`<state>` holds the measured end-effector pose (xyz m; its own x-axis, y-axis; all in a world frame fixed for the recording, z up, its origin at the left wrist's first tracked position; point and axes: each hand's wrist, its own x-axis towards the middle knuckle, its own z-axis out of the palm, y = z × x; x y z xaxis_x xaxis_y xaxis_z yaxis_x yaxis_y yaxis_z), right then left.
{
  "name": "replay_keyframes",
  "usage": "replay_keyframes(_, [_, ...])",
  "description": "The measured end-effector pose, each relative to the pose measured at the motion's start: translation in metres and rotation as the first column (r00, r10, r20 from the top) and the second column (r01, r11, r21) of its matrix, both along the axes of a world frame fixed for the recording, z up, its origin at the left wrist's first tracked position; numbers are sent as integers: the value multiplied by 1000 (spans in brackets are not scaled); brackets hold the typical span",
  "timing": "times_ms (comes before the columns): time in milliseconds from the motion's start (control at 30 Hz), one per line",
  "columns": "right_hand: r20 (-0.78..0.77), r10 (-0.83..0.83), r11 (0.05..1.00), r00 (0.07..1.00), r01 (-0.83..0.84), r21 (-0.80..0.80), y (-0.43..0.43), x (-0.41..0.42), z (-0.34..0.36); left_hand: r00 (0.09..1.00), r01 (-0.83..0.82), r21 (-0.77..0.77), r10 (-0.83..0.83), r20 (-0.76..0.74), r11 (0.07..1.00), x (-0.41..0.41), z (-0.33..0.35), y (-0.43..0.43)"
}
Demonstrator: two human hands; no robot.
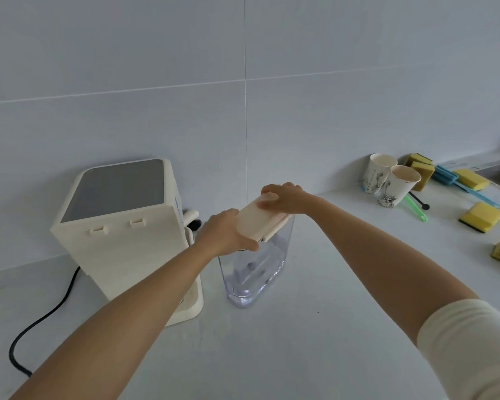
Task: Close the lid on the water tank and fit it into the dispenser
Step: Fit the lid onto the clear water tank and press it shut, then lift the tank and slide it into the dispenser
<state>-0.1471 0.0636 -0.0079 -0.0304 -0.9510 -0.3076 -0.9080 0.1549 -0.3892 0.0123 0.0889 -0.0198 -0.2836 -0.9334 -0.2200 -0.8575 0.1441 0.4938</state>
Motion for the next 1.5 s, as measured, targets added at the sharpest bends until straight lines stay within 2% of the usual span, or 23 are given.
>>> replay_keyframes(200, [119,-51,999,992,51,2,17,-16,2,998,43,4,-42,-50,999,14,4,-17])
replay_keyframes(433, [249,-187,981,950,192,4,33,-22,-7,991,71,52,-65,-115,996,26,2,-40])
replay_keyframes(700, [325,-241,966,914,258,-10,46,-24,-17,959,88,138,-46,-279,986,35,-5,-52])
replay_keyframes(933, [403,-221,968,888,251,-22,50,-29,-26,875,32,203,71,-479,979,42,-33,-46])
replay_keyframes(1167, [513,-183,968,839,246,-57,63,-39,-37,857,35,252,100,-506,967,36,-67,-38])
replay_keyframes(1333, [609,-207,967,765,256,7,66,-44,-62,868,-1,234,117,-482,972,30,-85,-35])
replay_keyframes(1500, [627,-230,965,745,259,47,65,-41,-86,888,-30,244,138,-439,969,27,-91,-31])
